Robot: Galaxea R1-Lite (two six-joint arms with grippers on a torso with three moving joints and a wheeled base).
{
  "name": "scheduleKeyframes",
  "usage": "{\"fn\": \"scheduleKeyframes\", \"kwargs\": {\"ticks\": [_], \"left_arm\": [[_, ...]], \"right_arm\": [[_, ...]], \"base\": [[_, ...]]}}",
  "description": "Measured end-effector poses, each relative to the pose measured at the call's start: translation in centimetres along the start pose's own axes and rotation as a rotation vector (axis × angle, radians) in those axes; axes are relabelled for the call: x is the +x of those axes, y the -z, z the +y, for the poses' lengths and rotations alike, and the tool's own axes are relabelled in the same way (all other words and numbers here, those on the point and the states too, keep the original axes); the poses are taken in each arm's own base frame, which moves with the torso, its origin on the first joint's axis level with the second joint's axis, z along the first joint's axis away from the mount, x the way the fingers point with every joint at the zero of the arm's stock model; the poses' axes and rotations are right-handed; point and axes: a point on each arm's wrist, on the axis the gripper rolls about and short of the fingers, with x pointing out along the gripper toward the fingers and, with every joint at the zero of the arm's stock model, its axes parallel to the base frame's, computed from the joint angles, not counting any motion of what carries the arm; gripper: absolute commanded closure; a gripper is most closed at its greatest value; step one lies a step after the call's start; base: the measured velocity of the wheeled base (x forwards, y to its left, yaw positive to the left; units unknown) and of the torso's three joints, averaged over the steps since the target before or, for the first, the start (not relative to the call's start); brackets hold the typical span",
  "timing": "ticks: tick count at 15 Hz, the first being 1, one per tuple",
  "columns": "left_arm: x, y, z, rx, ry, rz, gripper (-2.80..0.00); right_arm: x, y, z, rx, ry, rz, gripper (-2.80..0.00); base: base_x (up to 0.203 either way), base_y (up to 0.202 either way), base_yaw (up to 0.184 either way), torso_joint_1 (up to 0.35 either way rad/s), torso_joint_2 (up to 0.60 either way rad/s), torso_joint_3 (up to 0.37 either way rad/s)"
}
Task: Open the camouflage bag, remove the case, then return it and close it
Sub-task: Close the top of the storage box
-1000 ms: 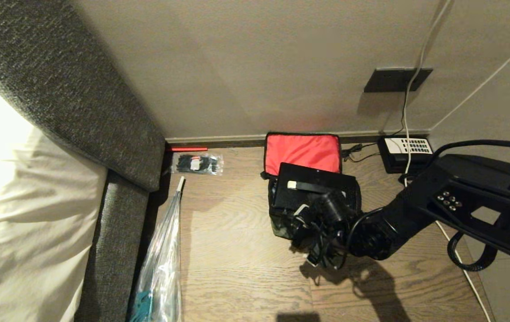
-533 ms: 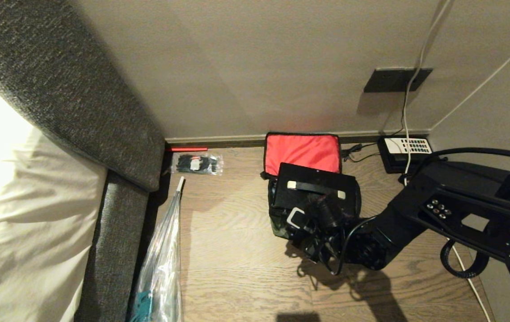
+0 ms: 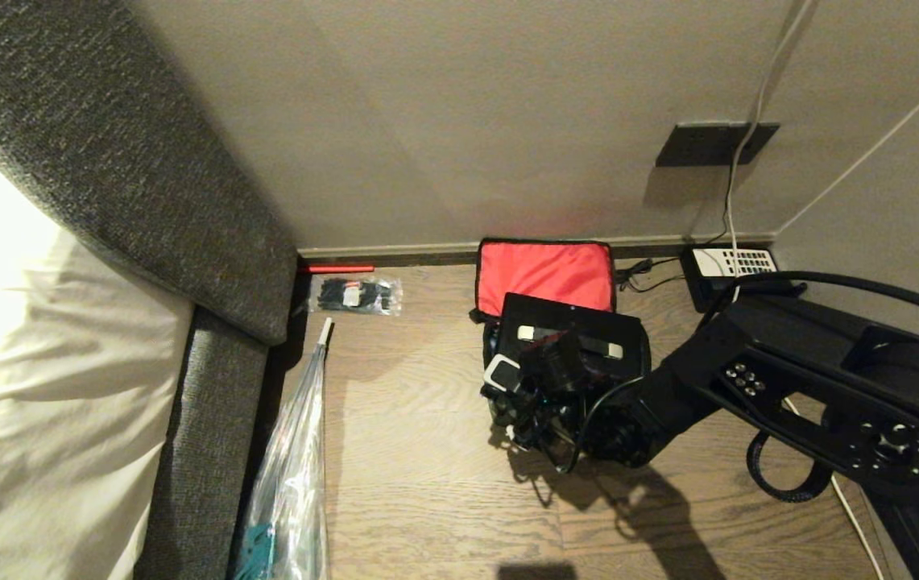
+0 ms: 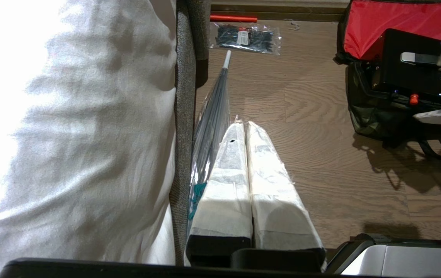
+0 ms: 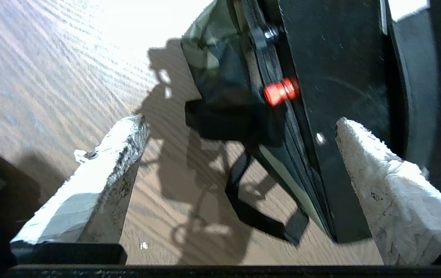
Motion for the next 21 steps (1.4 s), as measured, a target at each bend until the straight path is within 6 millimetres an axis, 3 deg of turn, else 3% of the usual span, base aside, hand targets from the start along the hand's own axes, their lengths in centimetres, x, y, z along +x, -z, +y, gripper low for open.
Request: {"fn": "scheduleKeyframes", "kwargs": {"ticks": [5,10,21], "left_arm": [[0.0,0.0,0.0,0.000,0.000,0.000,0.00],[0.0,0.0,0.0,0.000,0.000,0.000,0.00],[0.0,0.0,0.0,0.000,0.000,0.000,0.00]], "right_arm": [[2.7,0.2,0.9,-0.030,-0.010,0.018,-2.80],[4.6,2.5,0.2,-0.087,0.010,0.109,-2.80],[6.2,4.4,-1.0,-0.067,0.018,0.176,-2.80]], "base": [[0.000,0.000,0.000,0.000,0.00,0.000],[0.000,0.000,0.000,0.000,0.00,0.000],[0.000,0.000,0.000,0.000,0.00,0.000]]}}
